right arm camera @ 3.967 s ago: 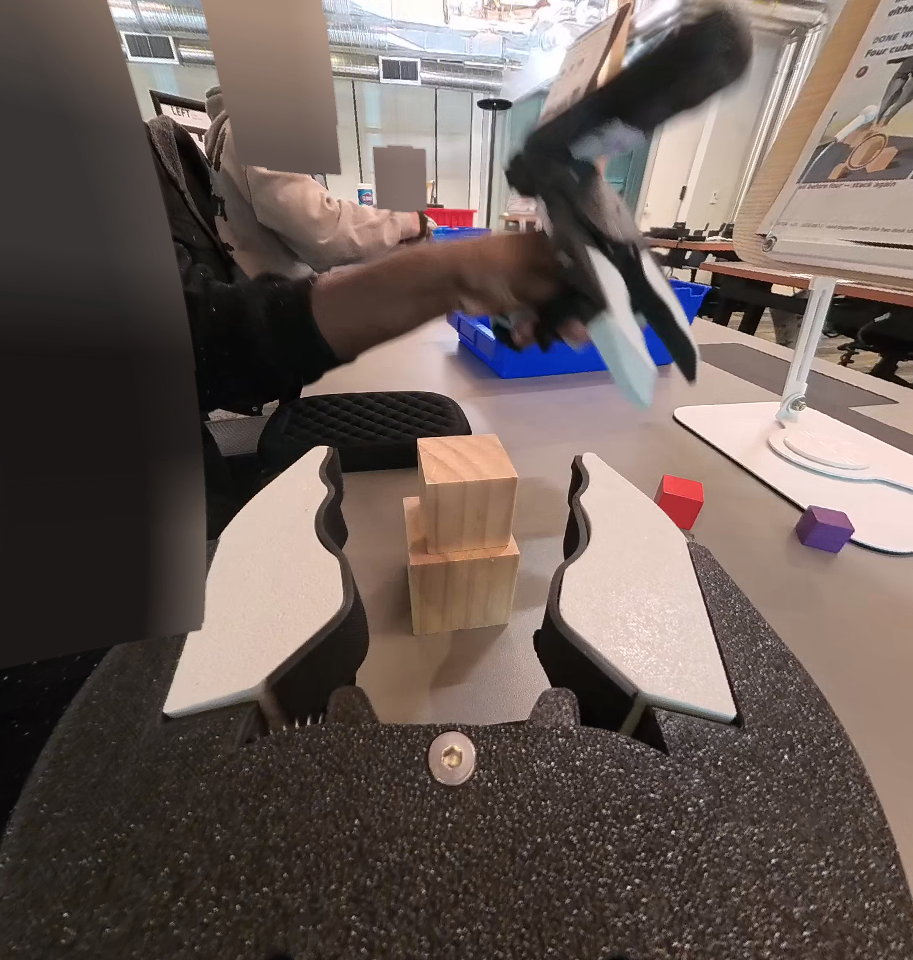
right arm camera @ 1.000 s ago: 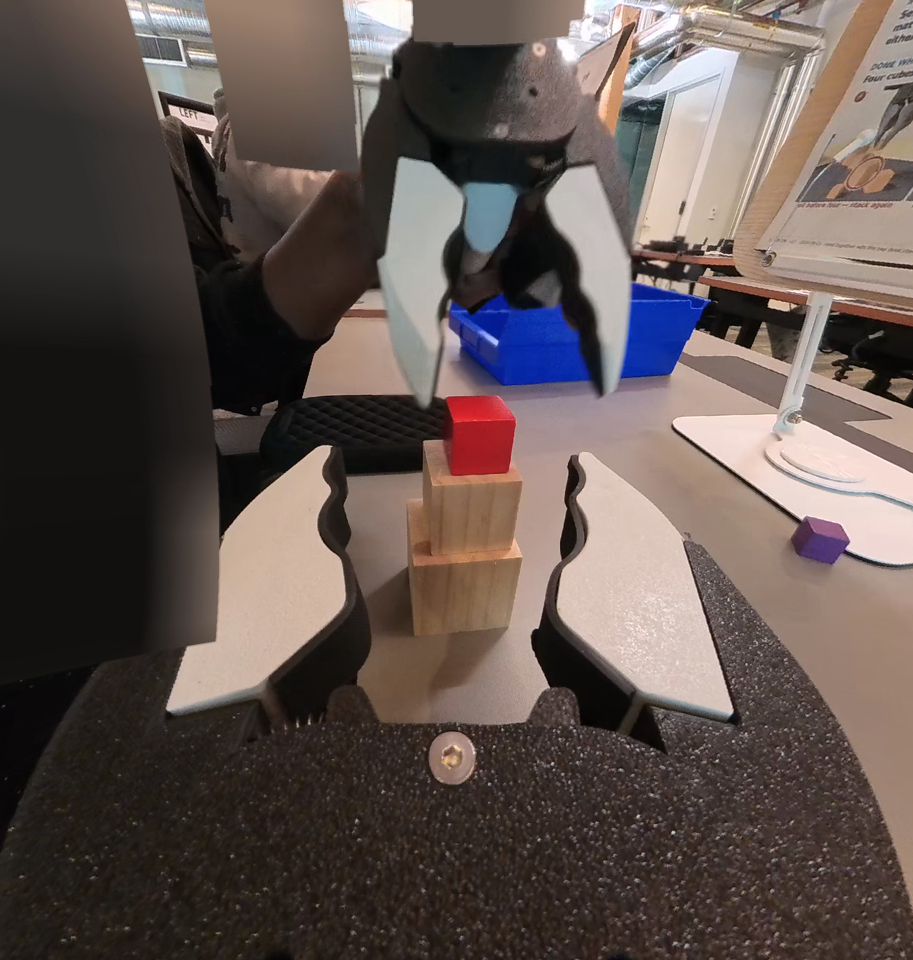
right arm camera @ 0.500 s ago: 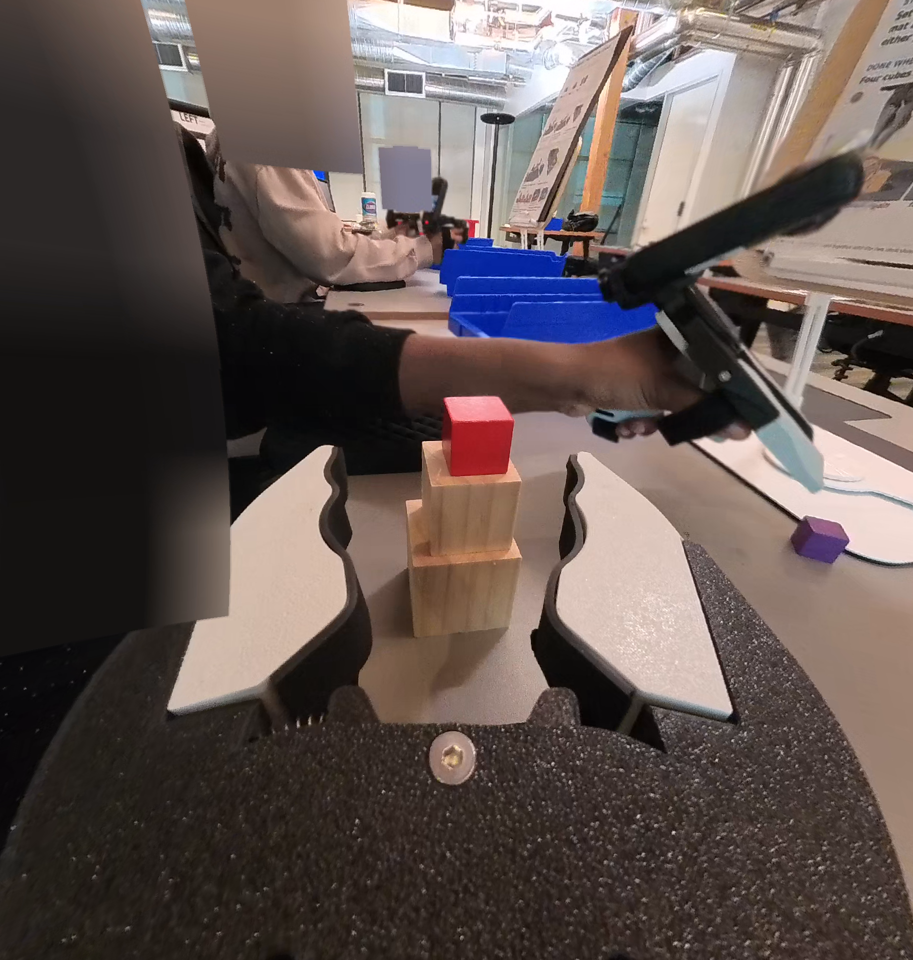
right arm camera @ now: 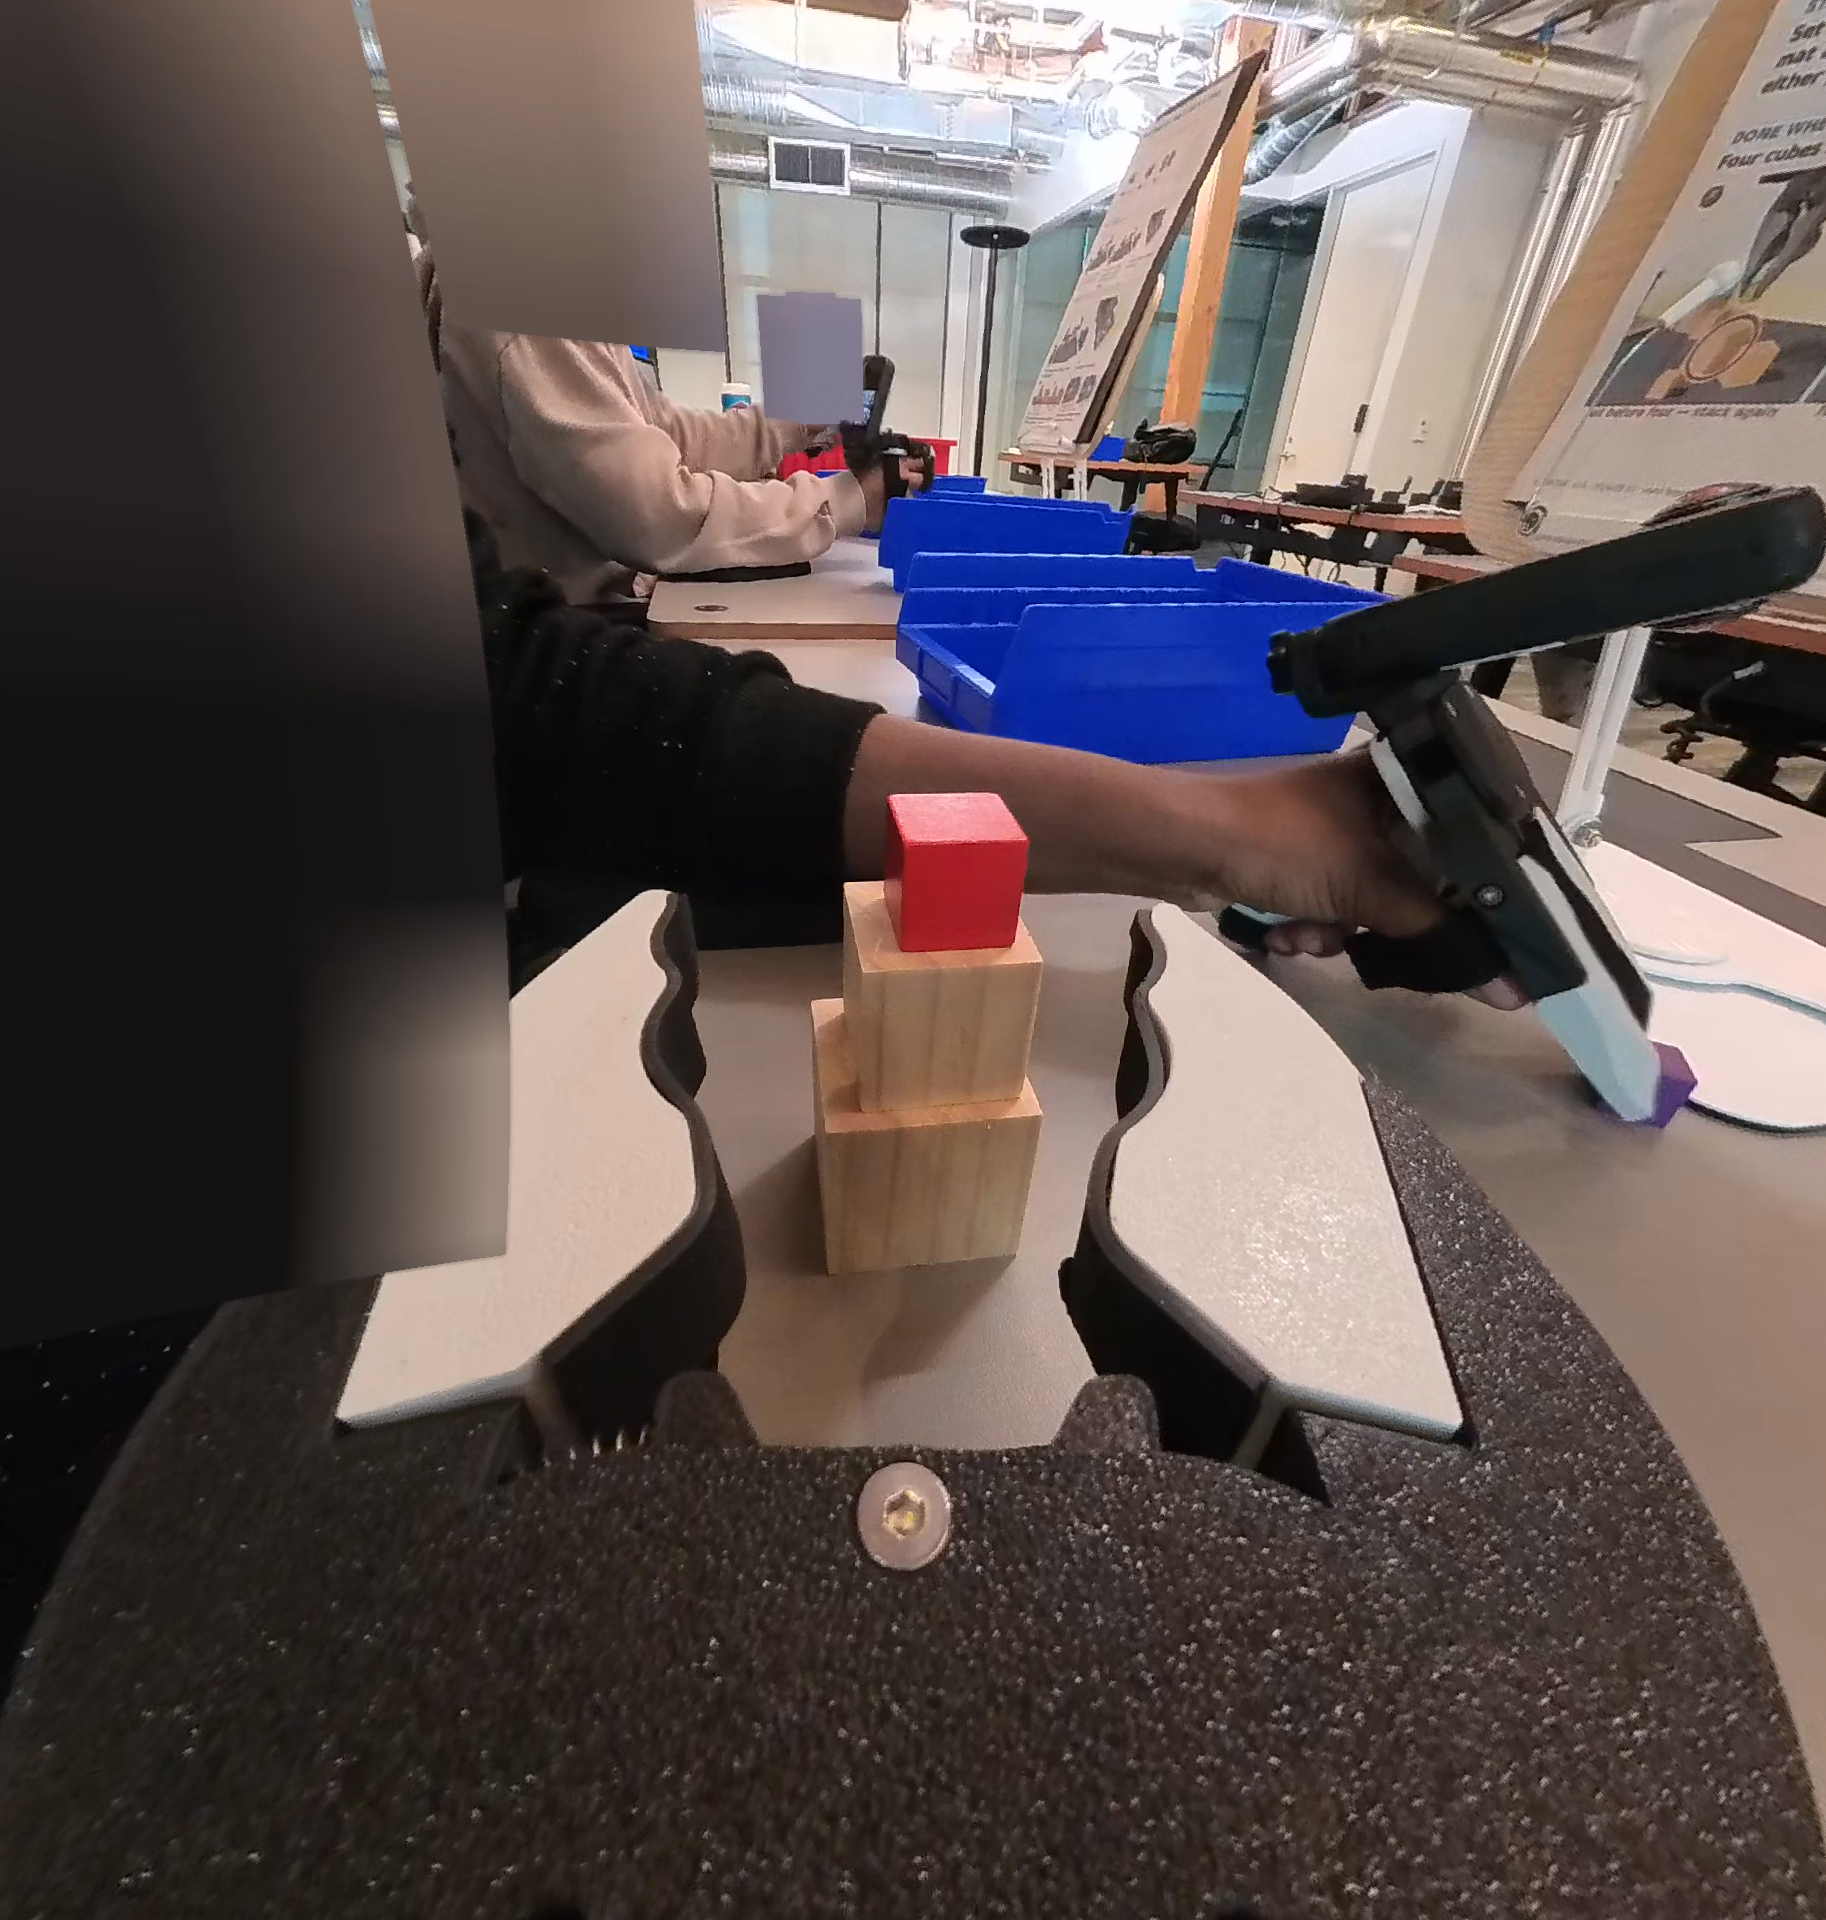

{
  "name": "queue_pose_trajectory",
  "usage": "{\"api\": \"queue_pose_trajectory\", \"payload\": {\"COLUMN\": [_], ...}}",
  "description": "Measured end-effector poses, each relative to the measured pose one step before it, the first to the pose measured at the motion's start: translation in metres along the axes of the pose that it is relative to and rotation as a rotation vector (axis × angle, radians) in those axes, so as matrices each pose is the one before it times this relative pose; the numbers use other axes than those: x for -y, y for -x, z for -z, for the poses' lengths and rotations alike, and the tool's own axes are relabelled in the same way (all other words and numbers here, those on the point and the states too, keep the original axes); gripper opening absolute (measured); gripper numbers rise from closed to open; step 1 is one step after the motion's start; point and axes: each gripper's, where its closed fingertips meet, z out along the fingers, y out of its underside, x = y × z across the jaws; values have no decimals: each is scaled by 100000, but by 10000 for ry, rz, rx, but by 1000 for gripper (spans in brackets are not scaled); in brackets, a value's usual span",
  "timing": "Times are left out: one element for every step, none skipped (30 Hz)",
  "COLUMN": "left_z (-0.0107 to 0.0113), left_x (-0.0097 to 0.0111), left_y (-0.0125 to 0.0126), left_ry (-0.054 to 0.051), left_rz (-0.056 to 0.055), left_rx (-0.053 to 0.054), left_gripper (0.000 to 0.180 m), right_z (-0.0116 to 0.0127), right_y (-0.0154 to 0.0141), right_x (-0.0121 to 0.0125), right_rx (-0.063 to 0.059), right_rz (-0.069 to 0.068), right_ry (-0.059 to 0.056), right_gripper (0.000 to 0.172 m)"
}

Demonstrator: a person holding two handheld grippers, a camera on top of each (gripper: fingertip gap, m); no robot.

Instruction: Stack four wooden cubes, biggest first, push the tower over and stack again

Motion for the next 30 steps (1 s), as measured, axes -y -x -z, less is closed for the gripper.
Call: {"api": "queue_pose_trajectory", "payload": {"left_z": [-55,-36,-29,-37,-40,-48,-44,-49,-52,-9,61,159,337,562,801,991,1156,1288,1369,1371,1321,1211,1043,817,572,311,95,-65,-169,-241], "left_x": [77,82,49,6,-24,-38,-72,-83,-52,12,-48,-86,-7,152,268,398,511,651,674,573,585,583,544,549,437,365,282,153,32,8], "left_y": [-129,-145,-146,-98,-71,-38,-2,8,21,2,33,45,14,-95,-177,-312,-596,-922,-1257,-1519,-1444,-1531,-1740,-1610,-1591,-1707,-1646,-1490,-1305,-1086], "left_ry": [-49,-42,-23,9,25,26,50,54,32,-1,40,70,28,-59,-110,-148,-184,-241,-232,-114,-95,-68,-43,-31,36,49,54,117,188,185], "left_rz": [86,80,74,52,-16,-64,-74,-87,-109,-119,-109,-114,-95,-84,-48,-49,-140,-274,-417,-468,-436,-459,-471,-337,-234,-220,-199,-130,-92,-126], "left_rx": [-133,-126,-120,-79,-48,-7,30,42,46,45,59,56,9,-80,-125,-192,-320,-420,-505,-552,-371,-356,-456,-346,-352,-449,-442,-398,-365,-281], "left_gripper": [45,44,43,43,41,37,32,25,22,22,21,21,21,21,21,21,21,21,21,21,21,21,21,21,21,21,21,21,21,21], "right_z": [3,-7,2,-8,0,8,0,0,0,-7,1,7,11,14,28,21,17,11,-2,-3,-14,-34,-45,-44,-44,-35,-26,-10,7,9], "right_y": [-1,2,1,-5,1,1,-3,0,-3,7,-11,1,-7,-13,-20,-11,-8,0,-2,6,6,-27,-16,-30,-43,-41,13,26,13,-7], "right_x": [-3,-4,-3,-3,1,3,0,-9,0,-4,-4,5,15,26,35,30,20,16,4,-8,-22,-34,-47,-49,-48,-55,-22,-7,-2,15], "right_rx": [-5,-4,-4,-4,0,0,-3,0,0,-2,-2,-1,-1,-1,1,7,8,2,-7,-7,-20,-35,-36,-45,-55,-55,-13,-4,6,4], "right_rz": [8,5,4,1,-1,-1,-1,1,3,2,-3,-4,-8,-14,-17,-18,-20,-12,3,21,28,22,20,25,25,22,33,29,7,-13], "right_ry": [3,3,3,2,0,-2,0,-1,0,3,2,-4,-12,-21,-27,-23,-16,-12,-3,7,18,34,45,46,46,44,27,8,-6,-13], "right_gripper": [78,78,78,78,78,78,78,78,78,78,78,78,78,78,78,78,78,78,78,78,78,78,78,78,78,79,79,79,79,79]}}
